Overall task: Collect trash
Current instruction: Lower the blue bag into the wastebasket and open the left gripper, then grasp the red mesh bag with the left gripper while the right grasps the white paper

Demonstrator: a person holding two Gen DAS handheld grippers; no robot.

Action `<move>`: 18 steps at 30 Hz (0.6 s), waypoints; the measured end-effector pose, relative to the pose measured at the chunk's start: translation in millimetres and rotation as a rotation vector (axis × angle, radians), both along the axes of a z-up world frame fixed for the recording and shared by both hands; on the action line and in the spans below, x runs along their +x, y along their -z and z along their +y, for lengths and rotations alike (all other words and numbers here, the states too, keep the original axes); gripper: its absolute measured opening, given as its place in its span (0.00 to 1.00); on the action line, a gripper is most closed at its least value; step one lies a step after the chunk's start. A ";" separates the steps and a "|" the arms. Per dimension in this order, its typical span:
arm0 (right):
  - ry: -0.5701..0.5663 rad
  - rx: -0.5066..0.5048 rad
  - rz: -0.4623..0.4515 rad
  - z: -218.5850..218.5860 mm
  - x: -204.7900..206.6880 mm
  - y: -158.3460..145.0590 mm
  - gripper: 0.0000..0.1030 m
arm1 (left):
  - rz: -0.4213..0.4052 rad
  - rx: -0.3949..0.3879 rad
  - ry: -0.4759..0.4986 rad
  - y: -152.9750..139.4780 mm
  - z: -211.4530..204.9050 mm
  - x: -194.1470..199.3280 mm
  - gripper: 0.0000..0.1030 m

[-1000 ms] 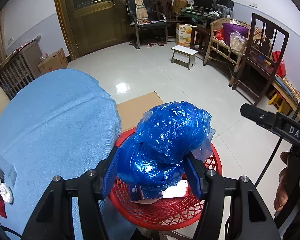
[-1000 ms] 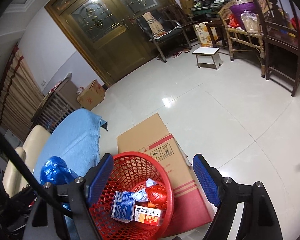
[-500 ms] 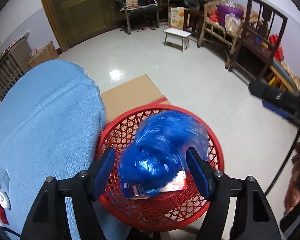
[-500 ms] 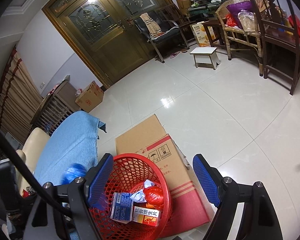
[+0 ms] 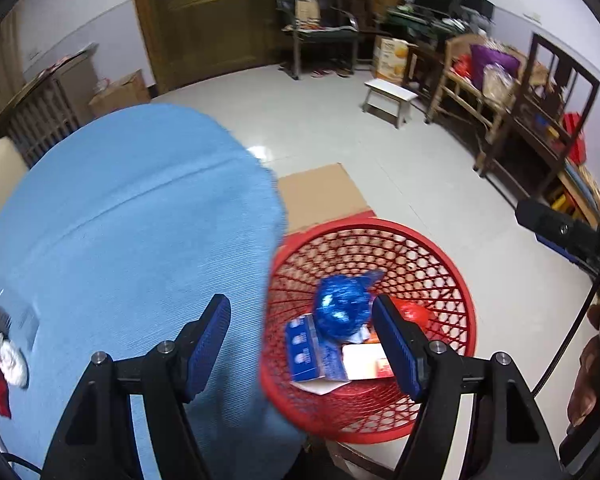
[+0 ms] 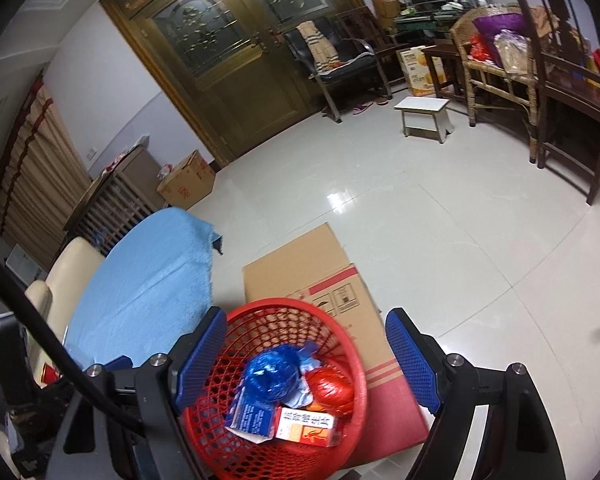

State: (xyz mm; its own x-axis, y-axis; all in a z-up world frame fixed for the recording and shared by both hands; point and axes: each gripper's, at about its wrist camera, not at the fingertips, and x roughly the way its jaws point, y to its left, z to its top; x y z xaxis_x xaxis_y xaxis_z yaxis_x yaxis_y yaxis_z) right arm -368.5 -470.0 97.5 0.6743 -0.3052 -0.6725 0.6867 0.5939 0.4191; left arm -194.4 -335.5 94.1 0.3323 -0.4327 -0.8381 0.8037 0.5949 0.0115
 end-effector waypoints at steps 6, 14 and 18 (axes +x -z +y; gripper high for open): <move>-0.079 -0.021 0.017 28.8 30.6 -3.7 0.82 | 0.008 -0.047 -0.095 -5.4 47.6 19.9 0.72; -0.208 -0.047 0.045 77.2 81.5 -4.8 0.82 | 0.009 -0.104 -0.285 -7.8 143.3 56.6 0.72; -0.277 -0.056 0.063 103.5 107.5 -1.7 0.82 | -0.001 -0.124 -0.427 -4.9 207.5 83.3 0.72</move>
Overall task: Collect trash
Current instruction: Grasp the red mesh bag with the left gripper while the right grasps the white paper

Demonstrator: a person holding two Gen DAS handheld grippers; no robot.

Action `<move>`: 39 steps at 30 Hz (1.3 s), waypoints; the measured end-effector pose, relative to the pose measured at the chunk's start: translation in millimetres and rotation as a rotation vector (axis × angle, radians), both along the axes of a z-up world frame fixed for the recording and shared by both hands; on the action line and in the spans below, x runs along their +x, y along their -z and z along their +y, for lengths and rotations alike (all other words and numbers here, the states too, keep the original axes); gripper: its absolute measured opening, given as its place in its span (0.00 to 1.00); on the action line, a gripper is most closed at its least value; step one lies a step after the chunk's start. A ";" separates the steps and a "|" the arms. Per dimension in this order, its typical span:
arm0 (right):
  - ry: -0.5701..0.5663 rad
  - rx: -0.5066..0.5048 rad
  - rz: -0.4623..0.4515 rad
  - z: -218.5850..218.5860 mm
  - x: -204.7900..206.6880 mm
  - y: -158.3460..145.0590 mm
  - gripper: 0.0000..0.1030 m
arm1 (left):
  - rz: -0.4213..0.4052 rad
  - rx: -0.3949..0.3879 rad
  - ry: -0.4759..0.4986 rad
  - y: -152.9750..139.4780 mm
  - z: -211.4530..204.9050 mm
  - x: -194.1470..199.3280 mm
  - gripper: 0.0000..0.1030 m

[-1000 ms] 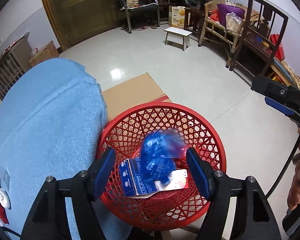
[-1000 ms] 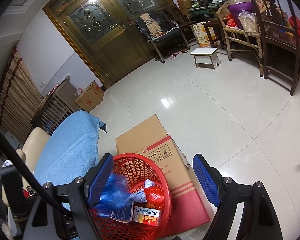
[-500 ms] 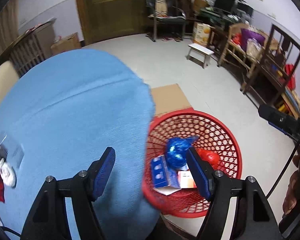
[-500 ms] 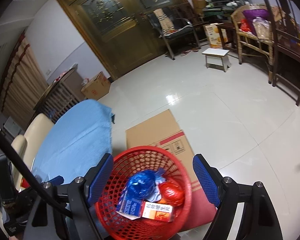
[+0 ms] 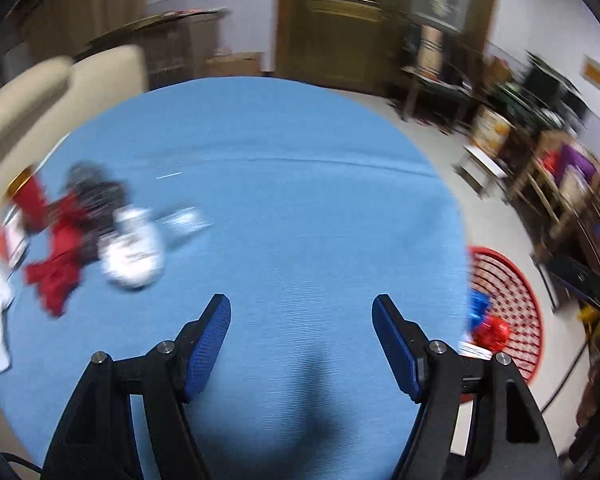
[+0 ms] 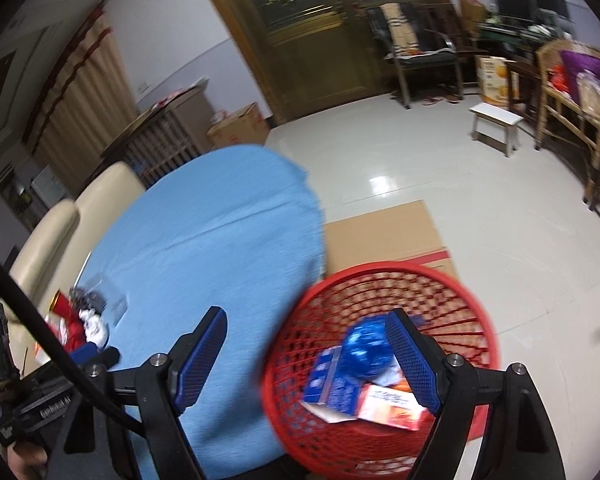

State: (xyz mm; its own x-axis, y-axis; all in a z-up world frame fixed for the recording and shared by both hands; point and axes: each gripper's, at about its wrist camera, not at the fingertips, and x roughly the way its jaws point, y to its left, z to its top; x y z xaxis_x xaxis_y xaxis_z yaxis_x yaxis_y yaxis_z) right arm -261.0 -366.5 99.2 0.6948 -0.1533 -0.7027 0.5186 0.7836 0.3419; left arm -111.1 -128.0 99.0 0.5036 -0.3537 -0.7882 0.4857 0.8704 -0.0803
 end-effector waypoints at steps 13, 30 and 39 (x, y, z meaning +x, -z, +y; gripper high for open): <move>-0.207 -0.032 0.064 86.2 71.9 11.3 0.82 | -0.004 0.016 -0.345 22.0 146.6 110.8 0.72; -0.410 -0.066 0.130 170.4 144.5 22.6 0.82 | 0.010 -0.007 -0.299 51.2 171.3 130.6 0.31; -0.610 -0.093 0.108 254.3 210.3 31.4 0.82 | 0.003 -0.068 -0.354 41.2 201.1 96.2 0.31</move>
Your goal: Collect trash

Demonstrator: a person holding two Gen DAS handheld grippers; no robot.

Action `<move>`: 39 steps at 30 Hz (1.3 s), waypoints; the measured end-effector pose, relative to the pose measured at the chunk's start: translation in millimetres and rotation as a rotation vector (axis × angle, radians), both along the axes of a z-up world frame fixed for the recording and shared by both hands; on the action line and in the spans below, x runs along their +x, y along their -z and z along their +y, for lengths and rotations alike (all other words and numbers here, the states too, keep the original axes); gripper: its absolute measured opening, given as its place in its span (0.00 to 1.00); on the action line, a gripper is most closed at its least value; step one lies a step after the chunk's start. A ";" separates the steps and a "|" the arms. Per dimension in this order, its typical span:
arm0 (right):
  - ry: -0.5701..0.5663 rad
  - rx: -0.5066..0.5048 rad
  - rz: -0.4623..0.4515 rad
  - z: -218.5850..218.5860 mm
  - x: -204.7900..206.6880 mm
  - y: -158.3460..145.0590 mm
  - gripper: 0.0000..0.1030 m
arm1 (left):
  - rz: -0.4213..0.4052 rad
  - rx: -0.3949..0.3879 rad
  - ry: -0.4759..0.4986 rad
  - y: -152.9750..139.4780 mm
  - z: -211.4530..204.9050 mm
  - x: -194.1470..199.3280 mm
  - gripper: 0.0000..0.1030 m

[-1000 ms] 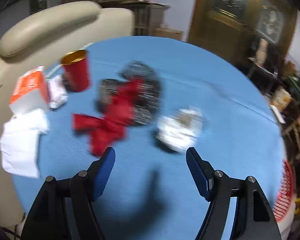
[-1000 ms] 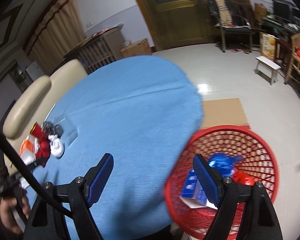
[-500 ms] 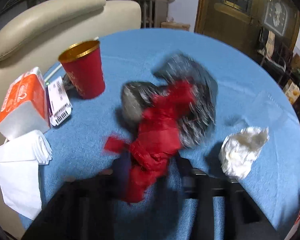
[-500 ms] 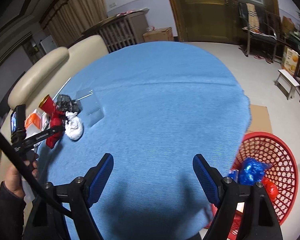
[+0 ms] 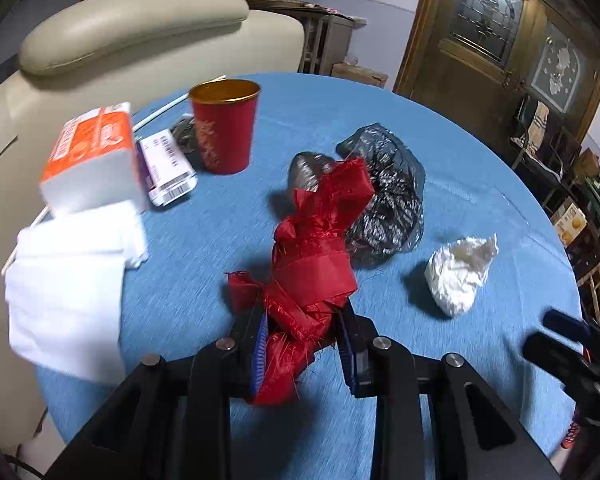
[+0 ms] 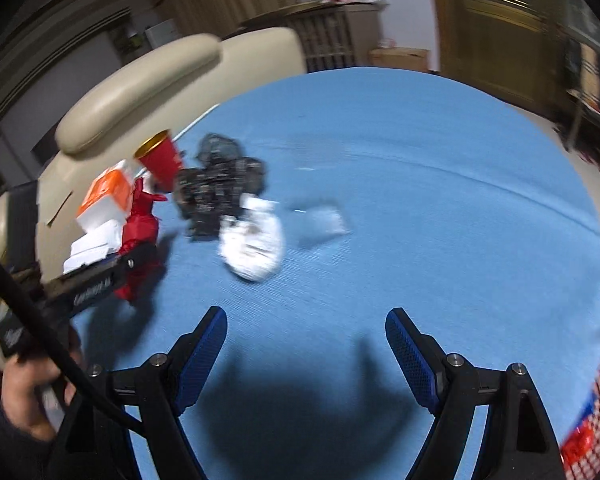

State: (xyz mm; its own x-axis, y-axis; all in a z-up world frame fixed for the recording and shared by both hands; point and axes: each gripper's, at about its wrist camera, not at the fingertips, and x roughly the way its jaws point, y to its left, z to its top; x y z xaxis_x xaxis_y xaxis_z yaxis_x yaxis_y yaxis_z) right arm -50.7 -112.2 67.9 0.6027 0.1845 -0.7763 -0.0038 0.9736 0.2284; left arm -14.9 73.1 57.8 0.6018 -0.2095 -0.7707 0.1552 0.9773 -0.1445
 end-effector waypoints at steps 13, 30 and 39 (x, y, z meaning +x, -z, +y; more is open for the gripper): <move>-0.038 -0.081 0.040 40.8 73.0 31.8 0.46 | 0.038 0.000 -0.006 8.5 3.1 -9.5 0.31; -0.008 0.001 -0.015 9.9 14.9 10.8 0.27 | 0.009 0.023 0.033 -11.7 -28.6 -36.6 0.31; 0.072 0.059 -0.056 -30.0 -24.0 -4.3 0.27 | -0.002 0.054 0.099 -20.3 -67.9 -54.0 0.31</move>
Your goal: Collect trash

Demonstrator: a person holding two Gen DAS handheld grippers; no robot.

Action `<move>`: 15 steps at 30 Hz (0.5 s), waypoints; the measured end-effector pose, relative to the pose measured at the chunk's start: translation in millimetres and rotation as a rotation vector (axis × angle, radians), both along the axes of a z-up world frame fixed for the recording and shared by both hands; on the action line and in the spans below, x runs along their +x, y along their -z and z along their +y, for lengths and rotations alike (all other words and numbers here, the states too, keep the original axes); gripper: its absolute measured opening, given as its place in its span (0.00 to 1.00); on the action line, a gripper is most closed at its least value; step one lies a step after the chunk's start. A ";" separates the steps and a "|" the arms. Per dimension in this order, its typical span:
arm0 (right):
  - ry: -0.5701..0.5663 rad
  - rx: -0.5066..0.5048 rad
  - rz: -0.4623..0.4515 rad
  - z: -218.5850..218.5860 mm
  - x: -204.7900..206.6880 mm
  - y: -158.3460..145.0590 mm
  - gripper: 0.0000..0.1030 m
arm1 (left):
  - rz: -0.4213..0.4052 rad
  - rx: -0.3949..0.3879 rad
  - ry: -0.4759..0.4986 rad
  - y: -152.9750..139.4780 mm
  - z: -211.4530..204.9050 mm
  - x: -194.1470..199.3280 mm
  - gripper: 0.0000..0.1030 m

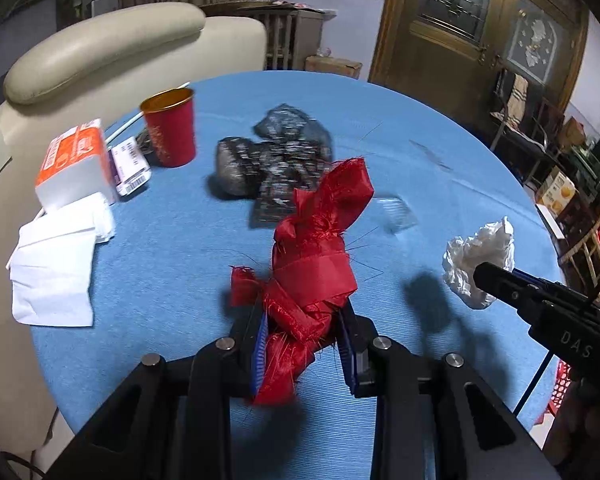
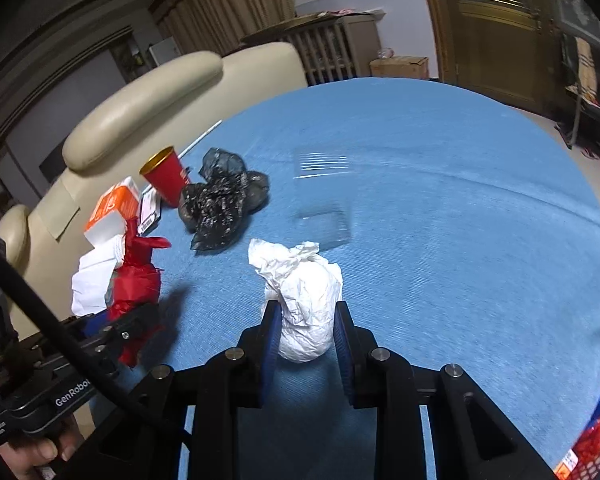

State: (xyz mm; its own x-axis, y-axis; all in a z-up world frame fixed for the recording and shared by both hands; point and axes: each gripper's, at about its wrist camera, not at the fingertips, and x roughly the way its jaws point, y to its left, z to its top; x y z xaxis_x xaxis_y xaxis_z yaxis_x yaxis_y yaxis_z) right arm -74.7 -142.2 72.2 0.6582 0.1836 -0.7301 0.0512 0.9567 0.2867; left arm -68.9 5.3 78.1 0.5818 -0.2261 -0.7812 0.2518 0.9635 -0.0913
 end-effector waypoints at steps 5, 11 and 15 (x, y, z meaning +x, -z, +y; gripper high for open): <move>0.039 0.021 -0.010 -19.0 -16.6 -2.4 0.27 | -0.008 0.013 0.032 -5.2 -18.7 -8.0 0.31; 0.077 0.036 -0.024 -36.4 -32.9 -5.1 0.27 | -0.017 0.028 0.059 -9.8 -34.6 -16.3 0.31; 0.092 0.043 -0.033 -43.1 -41.0 -7.2 0.27 | -0.023 0.035 0.070 -12.3 -41.1 -21.8 0.31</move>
